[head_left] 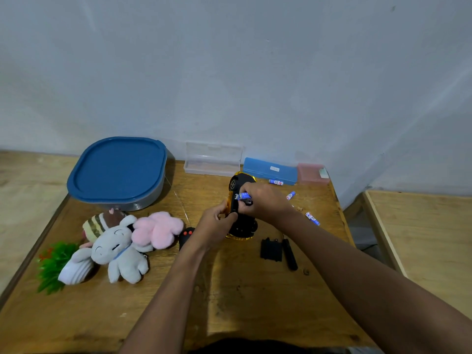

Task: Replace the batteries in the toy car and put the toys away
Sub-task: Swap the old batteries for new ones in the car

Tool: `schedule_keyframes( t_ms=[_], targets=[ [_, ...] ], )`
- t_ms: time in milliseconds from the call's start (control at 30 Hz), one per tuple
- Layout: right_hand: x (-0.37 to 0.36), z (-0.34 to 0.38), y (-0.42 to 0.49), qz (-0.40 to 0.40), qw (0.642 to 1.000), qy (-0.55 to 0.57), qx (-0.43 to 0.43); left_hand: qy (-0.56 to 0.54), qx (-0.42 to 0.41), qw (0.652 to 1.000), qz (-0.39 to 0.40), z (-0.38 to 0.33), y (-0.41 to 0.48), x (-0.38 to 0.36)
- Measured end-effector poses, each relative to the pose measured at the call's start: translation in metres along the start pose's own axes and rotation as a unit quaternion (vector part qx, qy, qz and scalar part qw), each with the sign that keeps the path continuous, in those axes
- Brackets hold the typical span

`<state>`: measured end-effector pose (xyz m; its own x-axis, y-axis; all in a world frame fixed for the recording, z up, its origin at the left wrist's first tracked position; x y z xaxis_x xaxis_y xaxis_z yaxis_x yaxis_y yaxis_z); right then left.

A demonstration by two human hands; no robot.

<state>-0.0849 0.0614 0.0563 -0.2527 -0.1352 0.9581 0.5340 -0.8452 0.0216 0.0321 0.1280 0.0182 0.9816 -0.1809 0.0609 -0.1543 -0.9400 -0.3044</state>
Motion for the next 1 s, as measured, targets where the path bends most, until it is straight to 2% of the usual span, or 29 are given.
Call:
schedule_keyframes(
  t_ms=[400,567,733,1000],
  targets=[
    [0.003,-0.014,0.002,0.052,0.996,0.067,0.022,-0.019,0.006,1.0,0.014,0.006,-0.004,-0.004],
    [0.002,-0.012,0.002,0.039,0.997,0.061,0.027,-0.032,0.009,0.999,0.009,0.008,0.001,-0.003],
    [0.002,-0.007,0.004,-0.007,0.998,0.031,0.047,-0.029,0.005,1.0,0.002,0.008,0.005,-0.001],
    [-0.002,-0.007,0.004,0.015,0.994,0.052,0.093,-0.041,0.011,0.999,0.003,0.01,0.006,0.001]
  ],
)
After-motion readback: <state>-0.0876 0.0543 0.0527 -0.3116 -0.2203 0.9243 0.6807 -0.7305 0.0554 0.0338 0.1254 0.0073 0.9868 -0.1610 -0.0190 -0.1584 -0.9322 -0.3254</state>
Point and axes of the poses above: each hand's wrist, its own y-axis towards the middle knuckle, its own x-axis out of the back of the hand, z = x × y, the point moved 6 cm from there along y, towards the middle knuckle, and after that the axes turned 3 degrees about z, right-handed, at the moved point
